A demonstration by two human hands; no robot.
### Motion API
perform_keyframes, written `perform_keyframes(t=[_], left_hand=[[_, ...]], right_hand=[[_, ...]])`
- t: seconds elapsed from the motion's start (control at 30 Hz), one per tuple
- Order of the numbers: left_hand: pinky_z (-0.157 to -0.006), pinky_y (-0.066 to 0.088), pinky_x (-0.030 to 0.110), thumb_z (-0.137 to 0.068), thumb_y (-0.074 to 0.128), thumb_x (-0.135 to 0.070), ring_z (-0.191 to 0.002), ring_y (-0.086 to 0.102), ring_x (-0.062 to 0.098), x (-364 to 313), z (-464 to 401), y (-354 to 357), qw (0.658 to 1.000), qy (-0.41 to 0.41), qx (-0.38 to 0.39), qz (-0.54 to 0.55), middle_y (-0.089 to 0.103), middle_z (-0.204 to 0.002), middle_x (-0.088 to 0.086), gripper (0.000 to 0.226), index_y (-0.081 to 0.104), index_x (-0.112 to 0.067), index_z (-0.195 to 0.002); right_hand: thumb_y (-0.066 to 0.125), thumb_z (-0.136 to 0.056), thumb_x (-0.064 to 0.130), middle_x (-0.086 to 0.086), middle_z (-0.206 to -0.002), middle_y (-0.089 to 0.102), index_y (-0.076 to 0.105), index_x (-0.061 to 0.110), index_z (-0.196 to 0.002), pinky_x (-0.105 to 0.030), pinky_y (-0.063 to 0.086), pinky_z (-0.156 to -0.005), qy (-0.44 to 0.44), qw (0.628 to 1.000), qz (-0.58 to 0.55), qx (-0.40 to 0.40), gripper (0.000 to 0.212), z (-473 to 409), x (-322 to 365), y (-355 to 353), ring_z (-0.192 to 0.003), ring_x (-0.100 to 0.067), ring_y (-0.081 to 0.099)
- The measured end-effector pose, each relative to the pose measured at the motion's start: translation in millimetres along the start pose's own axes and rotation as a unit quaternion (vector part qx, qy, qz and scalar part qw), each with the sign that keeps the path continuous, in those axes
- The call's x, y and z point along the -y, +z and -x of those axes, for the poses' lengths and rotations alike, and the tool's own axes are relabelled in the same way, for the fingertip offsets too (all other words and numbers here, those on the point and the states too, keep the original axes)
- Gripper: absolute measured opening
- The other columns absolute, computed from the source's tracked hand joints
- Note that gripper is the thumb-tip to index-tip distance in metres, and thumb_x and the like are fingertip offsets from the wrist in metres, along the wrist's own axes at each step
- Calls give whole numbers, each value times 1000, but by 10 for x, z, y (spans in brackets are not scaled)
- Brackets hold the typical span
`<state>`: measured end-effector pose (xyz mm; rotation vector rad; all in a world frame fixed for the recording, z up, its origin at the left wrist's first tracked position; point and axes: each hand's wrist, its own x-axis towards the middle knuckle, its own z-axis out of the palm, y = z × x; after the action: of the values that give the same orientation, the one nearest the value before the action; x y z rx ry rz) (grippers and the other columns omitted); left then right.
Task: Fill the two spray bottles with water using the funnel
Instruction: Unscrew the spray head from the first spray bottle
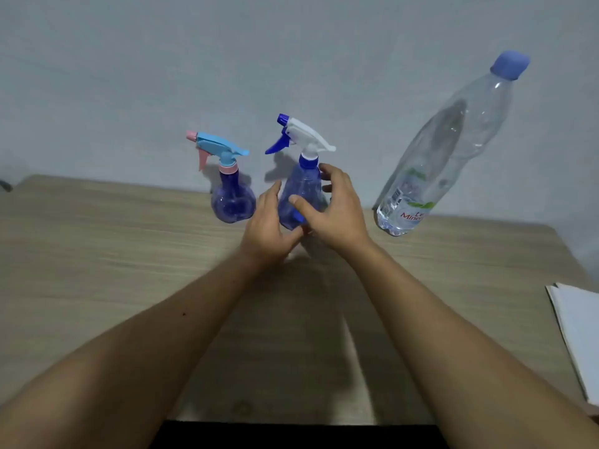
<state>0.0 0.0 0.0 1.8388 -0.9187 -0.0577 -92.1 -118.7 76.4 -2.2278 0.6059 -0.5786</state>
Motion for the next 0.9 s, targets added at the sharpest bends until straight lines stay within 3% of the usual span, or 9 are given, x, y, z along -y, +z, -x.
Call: perform_keyframes(t=[0.2, 0.33, 0.47, 0.63, 0.8, 0.9], left_hand=[[-114, 56, 51, -94, 85, -29, -140, 63, 20, 151, -5, 55, 998, -56, -13, 22, 62, -154, 4, 81, 44, -16, -162], [-111, 59, 50, -91, 89, -21, -137, 65, 21, 59, 119, 55, 995, -78, -36, 48, 64, -152, 4, 79, 49, -16, -159], [-107, 61, 51, -88, 89, -32, -132, 68, 22, -69, 346, -22, 994, -85, -20, 63, 66, -147, 5, 79, 53, -13, -154], [-106, 62, 47, -85, 94, -21, -129, 69, 21, -304, 753, -72, 996, -69, -8, 56, 66, -147, 6, 79, 54, -11, -153], [-103, 63, 49, -77, 93, -36, -126, 72, 20, -517, 1230, -61, 994, -76, -7, 74, 67, -144, 2, 84, 56, -14, -150], [-103, 63, 49, -74, 93, -38, -123, 74, 18, -630, 1534, -46, 992, -88, -12, 86, 68, -143, -1, 85, 58, -16, -149]], right_hand=[[77, -93, 29, 4, -144, 57, 45, 23, -147, -43, 56, -105, -7, 1000, -11, -18, 63, -54, -86, 129, -127, -15, 58], [75, -95, 23, 2, -141, 58, 47, 21, -145, -46, 56, -103, -25, 1000, -4, -17, 58, 22, -95, 100, -123, -17, 60], [76, -94, 23, 3, -140, 58, 48, 22, -145, -43, 57, -101, -27, 999, -12, -13, 58, 262, -75, 11, -121, -16, 61], [78, -91, 25, 5, -135, 61, 51, 22, -142, -40, 57, -101, -34, 999, -9, -12, 58, 725, -41, -199, -119, -12, 60], [79, -89, 20, 6, -130, 64, 55, 21, -138, -40, 58, -96, -49, 998, -19, -18, 55, 1238, 6, -339, -112, -11, 64], [80, -88, 19, 4, -129, 65, 57, 20, -136, -34, 58, -94, -47, 998, -29, -17, 54, 1538, 19, -401, -108, -10, 66]])
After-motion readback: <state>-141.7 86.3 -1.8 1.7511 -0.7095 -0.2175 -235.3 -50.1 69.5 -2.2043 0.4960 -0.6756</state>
